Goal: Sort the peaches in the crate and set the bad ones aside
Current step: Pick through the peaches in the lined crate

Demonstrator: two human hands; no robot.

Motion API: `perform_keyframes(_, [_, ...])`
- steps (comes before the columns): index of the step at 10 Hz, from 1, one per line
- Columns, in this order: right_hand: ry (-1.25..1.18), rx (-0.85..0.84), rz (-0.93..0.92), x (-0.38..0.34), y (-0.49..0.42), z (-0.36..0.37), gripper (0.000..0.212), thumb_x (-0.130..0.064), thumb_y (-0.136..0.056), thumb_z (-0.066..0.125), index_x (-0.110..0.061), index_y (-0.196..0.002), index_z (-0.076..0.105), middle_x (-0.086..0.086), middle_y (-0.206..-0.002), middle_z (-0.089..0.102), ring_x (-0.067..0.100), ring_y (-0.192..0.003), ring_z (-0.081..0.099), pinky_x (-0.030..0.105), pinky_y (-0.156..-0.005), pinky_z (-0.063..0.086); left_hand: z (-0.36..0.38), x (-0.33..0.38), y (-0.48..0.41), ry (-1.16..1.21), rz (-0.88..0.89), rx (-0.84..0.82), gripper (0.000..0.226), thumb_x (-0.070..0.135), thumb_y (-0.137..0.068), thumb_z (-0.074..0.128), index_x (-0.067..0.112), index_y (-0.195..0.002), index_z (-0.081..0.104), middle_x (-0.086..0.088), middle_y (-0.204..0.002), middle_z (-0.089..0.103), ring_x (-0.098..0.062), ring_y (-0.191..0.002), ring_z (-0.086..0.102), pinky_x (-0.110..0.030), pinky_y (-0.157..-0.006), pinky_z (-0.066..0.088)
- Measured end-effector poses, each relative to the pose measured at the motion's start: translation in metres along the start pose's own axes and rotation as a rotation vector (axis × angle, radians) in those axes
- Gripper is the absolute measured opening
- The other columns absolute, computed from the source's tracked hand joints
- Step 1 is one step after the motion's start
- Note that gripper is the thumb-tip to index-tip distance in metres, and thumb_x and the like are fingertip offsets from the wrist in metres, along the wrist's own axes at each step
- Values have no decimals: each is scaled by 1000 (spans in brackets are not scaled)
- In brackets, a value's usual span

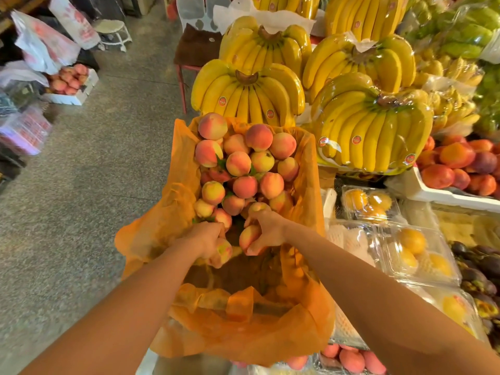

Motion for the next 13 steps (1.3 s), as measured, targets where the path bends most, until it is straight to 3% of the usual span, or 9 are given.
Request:
perform_keyframes(1, [7,-56,12,4,-8,9,70,-31,-69,85,-21,-128,50,0,-119,47,19,-107,46,33,-88,48,11,-5,-5,-18,-34,-78,67,23,-64,86,22,-118,47,-3,-118,52,-21,-99,56,-30,-74,49])
perform_keyframes(2, [21,-61,-2,2,-13,11,72,-29,-69,86,-20,-131,49,2,-123,48,21,-111,48,34,-90,48,11,21,-14,-238,189,-86,47,8,-88,62,2,-133,46,-23,-111,53,-8,-67,46,-10,-49,38])
perform_keyframes(3, [47,-77,-19,0,-15,14,75,-30,-70,85,-21,-134,48,4,-129,48,23,-117,47,39,-97,48,32,9,-25,-273,247,-73,45,19,-90,61,7,-133,49,-3,-89,48,-6,-66,43,-5,-56,41])
perform_keyframes(6, [-33,-78,-35,4,-7,10,73,-28,-71,84,-21,-134,48,3,-129,45,22,-117,46,39,-100,46,8,-1,-7,-133,135,-44,44,25,-82,67,24,-124,53,-1,-119,57,-19,-101,55,-30,-82,46])
perform_keyframes(7, [-116,-136,-23,3,-5,16,69,-26,-75,80,-21,-134,46,2,-129,47,22,-117,46,39,-101,46,-39,7,21,-8,260,182,31,20,-86,64,21,-117,62,2,-110,63,-15,-96,59,-25,-75,43])
perform_keyframes(8, [-209,-160,-17,-5,-6,24,64,-29,-76,79,-21,-130,45,0,-126,49,21,-116,48,39,-102,45,-104,0,69,50,356,646,17,20,-88,59,24,-103,66,4,-100,63,-18,-96,57,-36,-79,47])
perform_keyframes(9, [-252,-126,-14,-10,-10,29,69,-31,-75,81,-19,-132,44,0,-126,47,21,-117,48,37,-101,46,-123,-28,101,20,289,889,27,27,-80,59,24,-106,66,2,-109,60,-22,-103,51,-40,-86,42])
perform_keyframes(11, [-189,-54,-157,-40,-13,35,65,-34,-69,85,-27,-124,50,-5,-123,48,17,-113,49,28,-90,44,-82,-73,103,124,124,750,55,37,-88,61,28,-139,43,4,-150,33,-22,-136,30,-47,-109,28])
perform_keyframes(13, [10,-31,-380,-95,-17,57,62,-23,-68,87,-15,-122,58,0,-119,57,16,-108,53,19,-83,41,-64,-78,106,327,203,715,58,33,-93,56,30,-146,33,10,-156,24,-13,-140,28,-33,-111,26])
Point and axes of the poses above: each hand's wrist, its own y-axis away from the middle knuckle, its own z-axis out of the palm, x = y × z, the point moved 10 cm from there along -y, towards the middle knuckle
